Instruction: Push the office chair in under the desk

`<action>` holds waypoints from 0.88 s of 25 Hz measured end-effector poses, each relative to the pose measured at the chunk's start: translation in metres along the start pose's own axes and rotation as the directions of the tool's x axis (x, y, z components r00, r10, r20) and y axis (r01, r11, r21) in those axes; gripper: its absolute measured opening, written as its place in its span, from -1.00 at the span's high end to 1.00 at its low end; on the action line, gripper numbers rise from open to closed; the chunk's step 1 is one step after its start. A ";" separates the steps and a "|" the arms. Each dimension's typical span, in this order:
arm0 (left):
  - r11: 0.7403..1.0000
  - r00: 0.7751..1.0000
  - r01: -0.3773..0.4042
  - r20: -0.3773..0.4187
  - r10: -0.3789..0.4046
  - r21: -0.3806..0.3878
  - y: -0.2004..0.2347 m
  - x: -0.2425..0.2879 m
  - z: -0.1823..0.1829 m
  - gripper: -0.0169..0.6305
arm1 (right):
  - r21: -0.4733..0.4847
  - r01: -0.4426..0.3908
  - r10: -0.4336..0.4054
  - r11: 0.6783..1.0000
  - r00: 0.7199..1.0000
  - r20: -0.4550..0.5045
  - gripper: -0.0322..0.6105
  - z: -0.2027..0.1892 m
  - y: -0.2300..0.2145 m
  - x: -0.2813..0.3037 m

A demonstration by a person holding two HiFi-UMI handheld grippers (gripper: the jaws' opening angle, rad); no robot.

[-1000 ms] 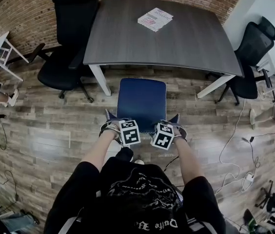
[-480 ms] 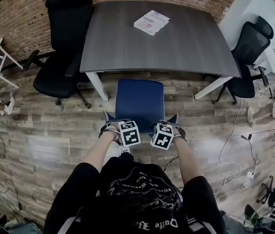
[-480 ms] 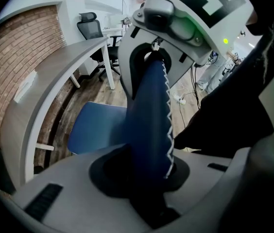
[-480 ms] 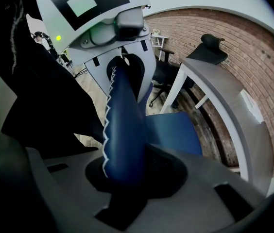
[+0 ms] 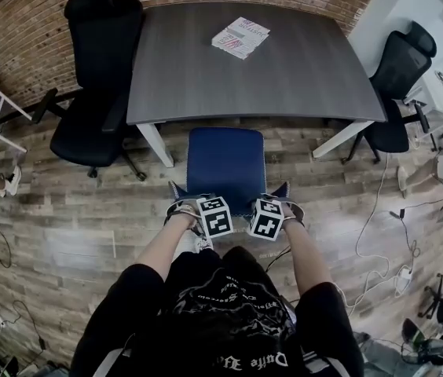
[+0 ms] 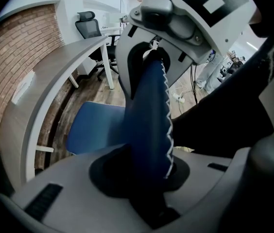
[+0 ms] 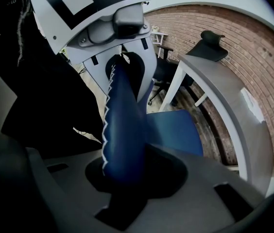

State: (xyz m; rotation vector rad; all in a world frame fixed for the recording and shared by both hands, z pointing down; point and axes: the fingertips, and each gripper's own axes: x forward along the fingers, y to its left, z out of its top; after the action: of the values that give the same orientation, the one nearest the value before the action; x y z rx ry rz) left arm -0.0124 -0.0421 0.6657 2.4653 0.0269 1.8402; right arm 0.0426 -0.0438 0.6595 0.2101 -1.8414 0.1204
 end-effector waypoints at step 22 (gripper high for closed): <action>0.999 1.000 0.015 0.000 -0.015 -0.031 0.028 -0.007 0.018 0.67 | -0.003 -0.013 0.013 1.000 1.000 -0.005 0.62 -0.005 -0.033 -0.012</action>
State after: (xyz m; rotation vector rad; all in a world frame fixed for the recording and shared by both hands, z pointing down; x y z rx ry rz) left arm 0.0024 -0.0716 0.6561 2.4378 0.0172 1.8210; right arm 0.0570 -0.0742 0.6485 0.1960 -1.8386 0.1267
